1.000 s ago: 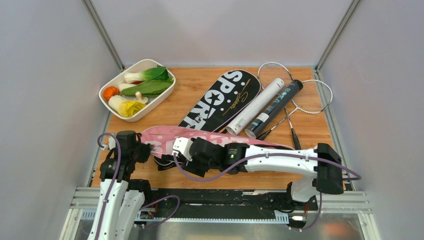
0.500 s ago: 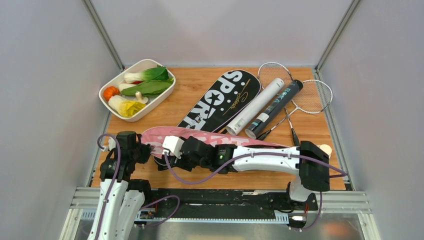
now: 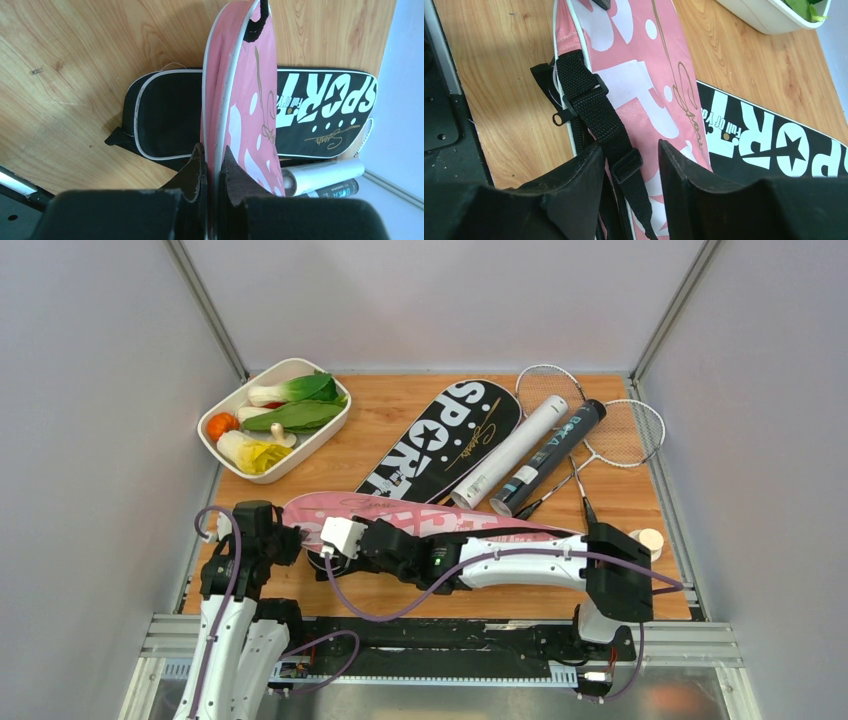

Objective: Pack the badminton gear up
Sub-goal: Adjust the racket bag at the center of the board.

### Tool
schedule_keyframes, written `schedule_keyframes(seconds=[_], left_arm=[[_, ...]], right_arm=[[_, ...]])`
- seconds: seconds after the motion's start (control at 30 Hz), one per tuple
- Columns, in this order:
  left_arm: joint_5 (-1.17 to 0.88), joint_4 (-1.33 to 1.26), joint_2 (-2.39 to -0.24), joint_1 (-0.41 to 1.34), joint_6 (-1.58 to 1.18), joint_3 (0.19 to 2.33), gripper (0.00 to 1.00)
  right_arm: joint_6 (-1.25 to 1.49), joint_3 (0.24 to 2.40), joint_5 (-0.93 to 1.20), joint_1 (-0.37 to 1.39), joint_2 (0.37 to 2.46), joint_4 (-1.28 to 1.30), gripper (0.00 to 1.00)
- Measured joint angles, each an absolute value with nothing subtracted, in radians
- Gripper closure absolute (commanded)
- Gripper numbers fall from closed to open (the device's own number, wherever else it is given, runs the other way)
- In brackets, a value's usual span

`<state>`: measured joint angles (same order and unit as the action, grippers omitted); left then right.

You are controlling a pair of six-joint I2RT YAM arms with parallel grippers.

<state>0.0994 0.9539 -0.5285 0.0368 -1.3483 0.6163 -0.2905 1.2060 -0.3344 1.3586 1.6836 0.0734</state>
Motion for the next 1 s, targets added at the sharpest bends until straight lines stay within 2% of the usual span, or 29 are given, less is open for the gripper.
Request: schedule_keyframes(seconds=[0.17, 0.23, 0.5, 0.73, 1.0], left_arm=[[0.103, 0.975, -0.532, 0.037, -1.365, 0.625, 1.00], [0.104, 0.992, -0.532, 0.037, -1.378, 0.636, 1.00], [0.100, 1.054, -0.537, 0.037, -1.477, 0.663, 1.00], [0.090, 1.069, -0.567, 0.037, -1.522, 0.695, 1.00], [0.086, 1.075, -0.575, 0.037, -1.543, 0.701, 1.00]], right_arm=[[-0.206, 1.242, -0.319, 1.354, 1.695, 0.139, 0.44], [-0.127, 1.262, -0.309, 1.351, 1.691, 0.173, 0.44], [0.396, 1.182, -0.286, 1.347, 1.496, 0.215, 0.40], [0.719, 0.963, -0.257, 1.360, 1.375, 0.028, 0.47], [0.838, 0.906, -0.265, 1.445, 1.456, -0.171, 0.46]])
